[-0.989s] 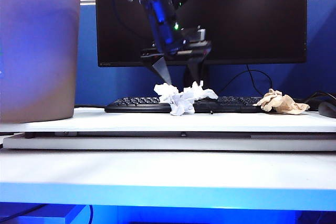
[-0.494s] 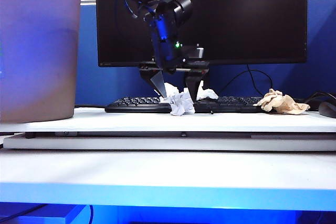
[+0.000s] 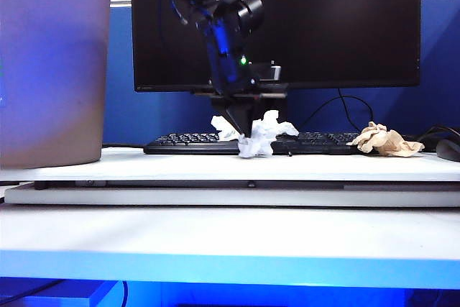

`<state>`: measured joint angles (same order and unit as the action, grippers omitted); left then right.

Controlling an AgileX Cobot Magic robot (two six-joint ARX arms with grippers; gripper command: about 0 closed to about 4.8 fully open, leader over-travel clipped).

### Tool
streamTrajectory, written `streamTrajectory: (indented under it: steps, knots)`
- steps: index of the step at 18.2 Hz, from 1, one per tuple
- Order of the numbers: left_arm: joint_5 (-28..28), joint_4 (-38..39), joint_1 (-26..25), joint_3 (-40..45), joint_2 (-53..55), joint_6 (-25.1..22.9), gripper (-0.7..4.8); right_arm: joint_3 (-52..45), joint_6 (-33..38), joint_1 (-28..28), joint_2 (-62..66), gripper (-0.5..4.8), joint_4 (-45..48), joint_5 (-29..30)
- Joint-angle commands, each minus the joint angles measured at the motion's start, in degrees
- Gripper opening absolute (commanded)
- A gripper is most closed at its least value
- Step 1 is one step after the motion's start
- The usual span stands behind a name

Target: Pick up all paper balls from the table and place them in the pink trash can.

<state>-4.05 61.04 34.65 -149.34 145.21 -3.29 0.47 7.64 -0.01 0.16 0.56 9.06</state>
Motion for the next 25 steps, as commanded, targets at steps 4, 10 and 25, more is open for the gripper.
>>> streamTrajectory:
  steps: [4, 10, 25]
  knots:
    - [-0.98, 2.14, 0.92, -0.2, -12.55, -3.5, -0.06, -0.22, 0.07, 0.0, -0.09, -0.04, 0.98, 0.04]
    - [-15.56, 6.08, 0.85, -0.2, -30.23, -9.92, -0.06, -0.22, 0.07, 0.0, -0.09, -0.04, 0.98, 0.02]
    - [-27.91, 20.98, -8.94, -0.09, -41.42, -4.17, 0.78, -0.22, 0.04, -0.04, -0.09, -0.04, 0.98, -0.15]
